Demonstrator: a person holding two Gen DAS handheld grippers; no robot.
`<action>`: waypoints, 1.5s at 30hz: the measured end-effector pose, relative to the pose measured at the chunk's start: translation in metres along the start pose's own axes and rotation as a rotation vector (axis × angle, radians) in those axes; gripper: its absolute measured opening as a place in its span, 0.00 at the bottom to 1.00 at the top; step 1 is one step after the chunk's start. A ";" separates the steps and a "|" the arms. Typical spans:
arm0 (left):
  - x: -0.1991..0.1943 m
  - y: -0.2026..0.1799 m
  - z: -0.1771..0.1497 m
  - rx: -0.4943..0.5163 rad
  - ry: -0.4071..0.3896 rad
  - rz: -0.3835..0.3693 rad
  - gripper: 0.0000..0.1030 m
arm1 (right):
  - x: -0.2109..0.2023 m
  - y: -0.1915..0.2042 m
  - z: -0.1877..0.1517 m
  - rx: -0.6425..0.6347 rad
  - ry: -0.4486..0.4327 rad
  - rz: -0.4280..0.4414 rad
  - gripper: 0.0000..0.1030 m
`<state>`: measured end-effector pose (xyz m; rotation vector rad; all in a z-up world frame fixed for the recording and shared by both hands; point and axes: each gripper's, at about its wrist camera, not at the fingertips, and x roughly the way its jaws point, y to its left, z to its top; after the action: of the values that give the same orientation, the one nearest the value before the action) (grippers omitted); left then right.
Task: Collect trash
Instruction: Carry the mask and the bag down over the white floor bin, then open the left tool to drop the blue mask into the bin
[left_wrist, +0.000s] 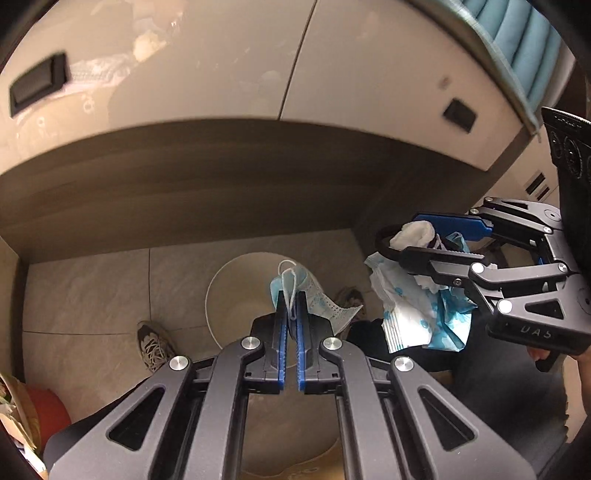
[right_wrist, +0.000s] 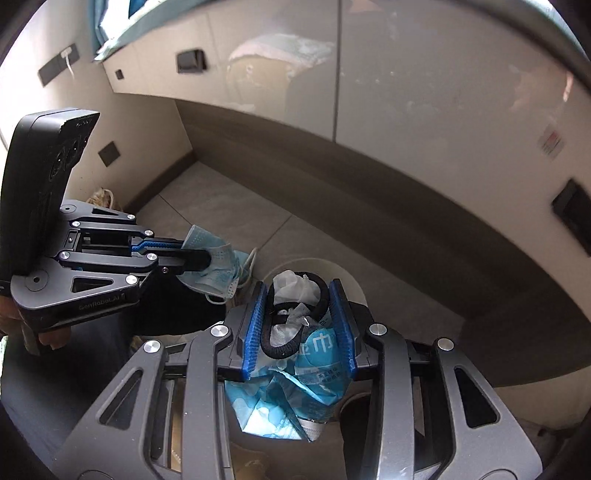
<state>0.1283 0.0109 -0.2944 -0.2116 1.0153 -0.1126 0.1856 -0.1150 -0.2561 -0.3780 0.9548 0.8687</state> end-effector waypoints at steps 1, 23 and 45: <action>0.008 0.001 0.000 0.006 0.007 0.010 0.03 | 0.007 -0.002 -0.002 0.003 0.006 0.000 0.32; 0.157 0.044 0.007 0.015 0.247 0.019 0.03 | 0.175 -0.061 -0.033 0.129 0.192 0.082 0.32; 0.194 0.061 -0.009 0.024 0.309 0.010 0.60 | 0.202 -0.071 -0.041 0.143 0.245 0.077 0.32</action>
<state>0.2220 0.0326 -0.4735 -0.1700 1.3213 -0.1516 0.2764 -0.0886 -0.4521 -0.3314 1.2581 0.8307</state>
